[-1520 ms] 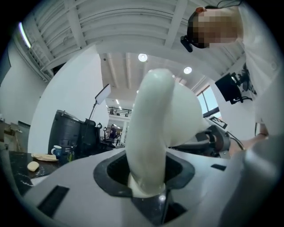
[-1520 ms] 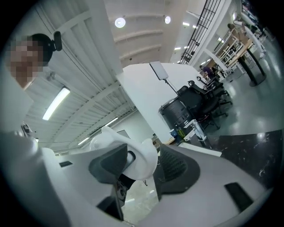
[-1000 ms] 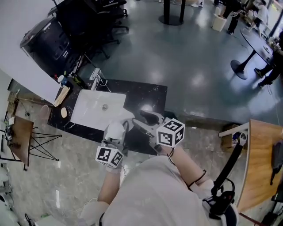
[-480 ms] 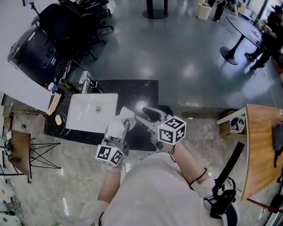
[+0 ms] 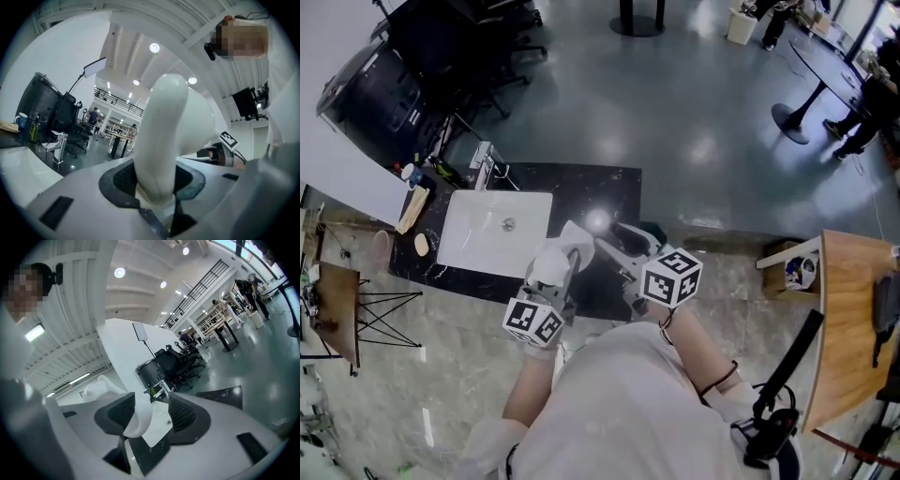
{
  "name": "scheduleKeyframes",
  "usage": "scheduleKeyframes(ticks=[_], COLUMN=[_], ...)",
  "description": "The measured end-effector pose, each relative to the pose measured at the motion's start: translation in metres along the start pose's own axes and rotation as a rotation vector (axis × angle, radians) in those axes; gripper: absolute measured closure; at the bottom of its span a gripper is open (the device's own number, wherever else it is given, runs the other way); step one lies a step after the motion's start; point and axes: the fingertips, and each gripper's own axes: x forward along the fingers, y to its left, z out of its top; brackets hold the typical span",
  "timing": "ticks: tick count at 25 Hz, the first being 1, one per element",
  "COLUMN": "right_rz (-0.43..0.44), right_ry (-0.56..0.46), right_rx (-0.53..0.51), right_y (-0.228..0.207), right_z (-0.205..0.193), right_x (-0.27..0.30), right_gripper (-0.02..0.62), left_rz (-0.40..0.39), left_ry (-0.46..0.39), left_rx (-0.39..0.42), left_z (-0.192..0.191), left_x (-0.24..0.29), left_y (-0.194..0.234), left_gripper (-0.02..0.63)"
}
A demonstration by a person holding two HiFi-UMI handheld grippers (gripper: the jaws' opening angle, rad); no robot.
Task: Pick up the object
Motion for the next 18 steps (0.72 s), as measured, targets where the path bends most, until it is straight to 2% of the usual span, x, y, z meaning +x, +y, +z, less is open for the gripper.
scheduleKeyframes(ticks=[7,18], right_rz=[-0.002,0.0], right_ry=[0.007,0.039], right_rx=[0.011,0.01], right_y=[-0.007,-0.009], right_z=[0.005,-0.007], right_x=[0.008,0.027], right_gripper=[0.357,0.357], left_rz=[0.02,0.033], left_ry=[0.001,0.018], left_rx=[-0.017,-0.046], left_z=[0.004,-0.003], left_x=[0.007,0.009], left_y=[0.008,0.029], left_gripper=[0.453,0.453])
